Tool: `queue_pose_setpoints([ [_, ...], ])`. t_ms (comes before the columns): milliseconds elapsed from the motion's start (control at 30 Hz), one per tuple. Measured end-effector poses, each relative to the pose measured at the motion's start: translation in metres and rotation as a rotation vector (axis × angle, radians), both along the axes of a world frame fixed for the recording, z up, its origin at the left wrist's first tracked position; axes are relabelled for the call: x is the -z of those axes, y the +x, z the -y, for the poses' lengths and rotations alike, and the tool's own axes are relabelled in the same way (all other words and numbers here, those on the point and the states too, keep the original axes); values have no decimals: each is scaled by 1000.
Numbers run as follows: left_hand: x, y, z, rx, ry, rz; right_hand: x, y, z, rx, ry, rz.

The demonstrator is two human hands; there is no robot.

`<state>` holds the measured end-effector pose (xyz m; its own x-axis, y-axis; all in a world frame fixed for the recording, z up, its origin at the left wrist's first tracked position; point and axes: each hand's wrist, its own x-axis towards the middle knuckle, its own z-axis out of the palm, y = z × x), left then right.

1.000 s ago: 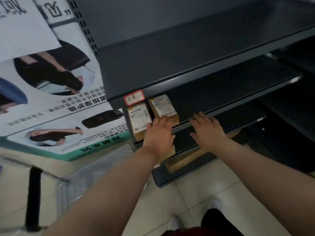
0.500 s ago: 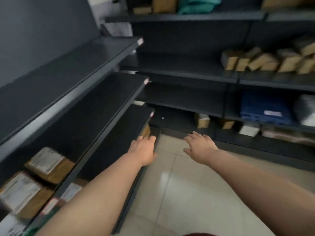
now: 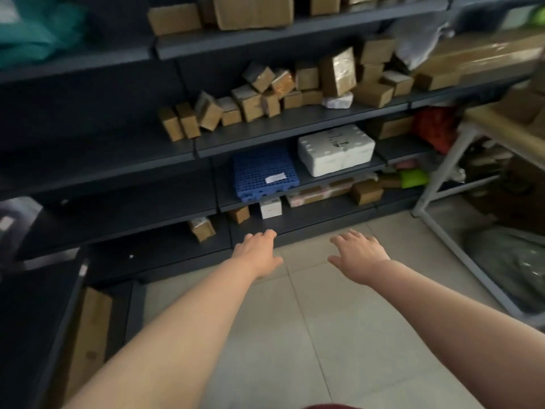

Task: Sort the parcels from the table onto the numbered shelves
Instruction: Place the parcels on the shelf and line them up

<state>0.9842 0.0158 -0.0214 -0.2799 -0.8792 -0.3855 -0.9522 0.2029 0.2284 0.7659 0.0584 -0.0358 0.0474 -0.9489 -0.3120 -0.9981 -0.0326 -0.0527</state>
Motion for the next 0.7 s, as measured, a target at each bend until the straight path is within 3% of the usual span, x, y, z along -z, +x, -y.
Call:
queue_pose_setpoints([
  [700,5,-423,228,754,8,-34,-17,-327,66,876,-86,-33],
])
